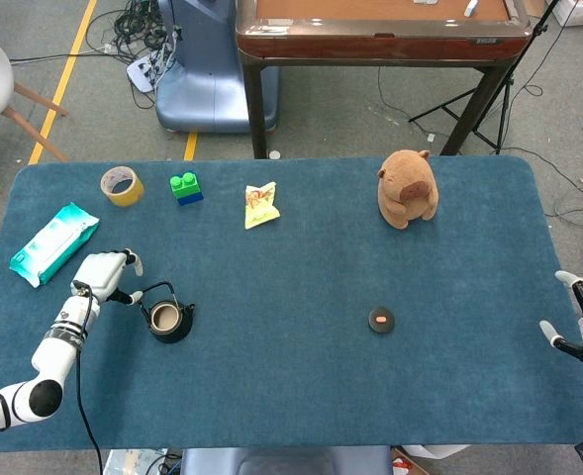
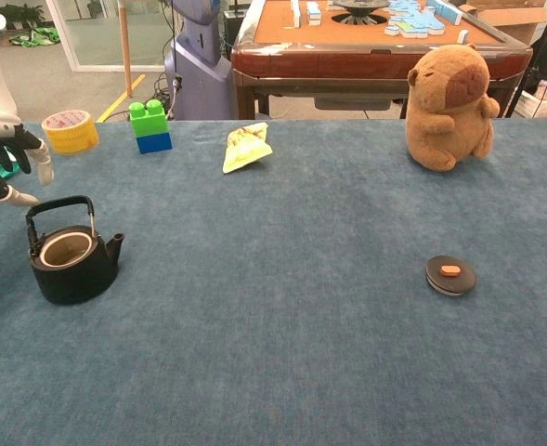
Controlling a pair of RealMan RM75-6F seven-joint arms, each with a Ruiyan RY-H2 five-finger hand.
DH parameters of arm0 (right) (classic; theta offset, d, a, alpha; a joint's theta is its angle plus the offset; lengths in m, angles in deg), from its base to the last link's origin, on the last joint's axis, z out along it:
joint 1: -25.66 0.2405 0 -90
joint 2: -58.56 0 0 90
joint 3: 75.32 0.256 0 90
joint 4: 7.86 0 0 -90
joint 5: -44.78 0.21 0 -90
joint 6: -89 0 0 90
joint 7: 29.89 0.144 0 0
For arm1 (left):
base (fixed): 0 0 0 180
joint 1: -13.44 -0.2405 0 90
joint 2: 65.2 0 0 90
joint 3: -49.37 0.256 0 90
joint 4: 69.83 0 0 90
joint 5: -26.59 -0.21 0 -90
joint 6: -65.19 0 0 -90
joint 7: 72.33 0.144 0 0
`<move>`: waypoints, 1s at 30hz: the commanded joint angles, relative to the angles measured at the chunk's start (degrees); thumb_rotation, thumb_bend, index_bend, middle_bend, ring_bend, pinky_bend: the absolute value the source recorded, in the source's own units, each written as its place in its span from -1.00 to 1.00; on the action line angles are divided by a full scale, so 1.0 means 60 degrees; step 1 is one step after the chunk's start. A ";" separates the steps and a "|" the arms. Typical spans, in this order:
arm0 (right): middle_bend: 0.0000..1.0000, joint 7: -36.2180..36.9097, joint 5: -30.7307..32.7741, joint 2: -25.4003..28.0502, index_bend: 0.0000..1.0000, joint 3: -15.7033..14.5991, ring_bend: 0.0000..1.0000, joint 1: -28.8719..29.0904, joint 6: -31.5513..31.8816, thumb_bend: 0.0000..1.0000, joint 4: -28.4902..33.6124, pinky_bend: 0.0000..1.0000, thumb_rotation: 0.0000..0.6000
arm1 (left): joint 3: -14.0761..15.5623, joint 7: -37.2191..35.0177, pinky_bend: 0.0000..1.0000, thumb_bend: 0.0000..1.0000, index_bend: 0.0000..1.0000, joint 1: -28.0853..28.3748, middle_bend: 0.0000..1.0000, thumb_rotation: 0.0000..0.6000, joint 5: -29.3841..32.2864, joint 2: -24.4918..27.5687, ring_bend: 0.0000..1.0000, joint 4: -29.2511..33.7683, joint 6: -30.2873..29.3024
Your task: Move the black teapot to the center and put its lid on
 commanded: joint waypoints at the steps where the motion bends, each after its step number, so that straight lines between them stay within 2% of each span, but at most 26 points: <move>1: -0.29 0.0040 0.0009 -0.0009 -0.46 -0.0012 -0.35 -0.0030 0.0018 -0.68 -0.0022 -0.28 1.00 | 0.0110 0.0128 -0.57 -0.51 -0.15 0.0102 -0.46 0.93 0.0139 -0.0037 -0.52 0.0002 -0.0006; 9: -0.29 0.0099 0.0030 -0.0006 -0.46 -0.0011 -0.35 -0.0064 0.0012 -0.68 -0.0067 -0.28 1.00 | 0.0295 0.0361 -0.57 -0.51 -0.16 0.0334 -0.46 0.92 0.0486 -0.0349 -0.52 -0.0275 -0.0102; 20: -0.29 0.0151 0.0052 0.0011 -0.46 -0.0004 -0.35 -0.0138 0.0076 -0.67 -0.0108 -0.28 1.00 | 0.0543 0.0539 -0.57 -0.51 -0.12 0.0694 -0.46 0.92 0.1060 -0.0622 -0.52 -0.0796 0.0331; 30: -0.29 0.0221 0.0041 0.0036 -0.46 0.0015 -0.35 -0.0203 0.0165 -0.68 -0.0140 -0.28 1.00 | 0.0656 0.0445 -0.57 -0.38 0.12 0.0813 -0.46 0.87 0.1227 -0.0830 -0.51 -0.1107 0.0379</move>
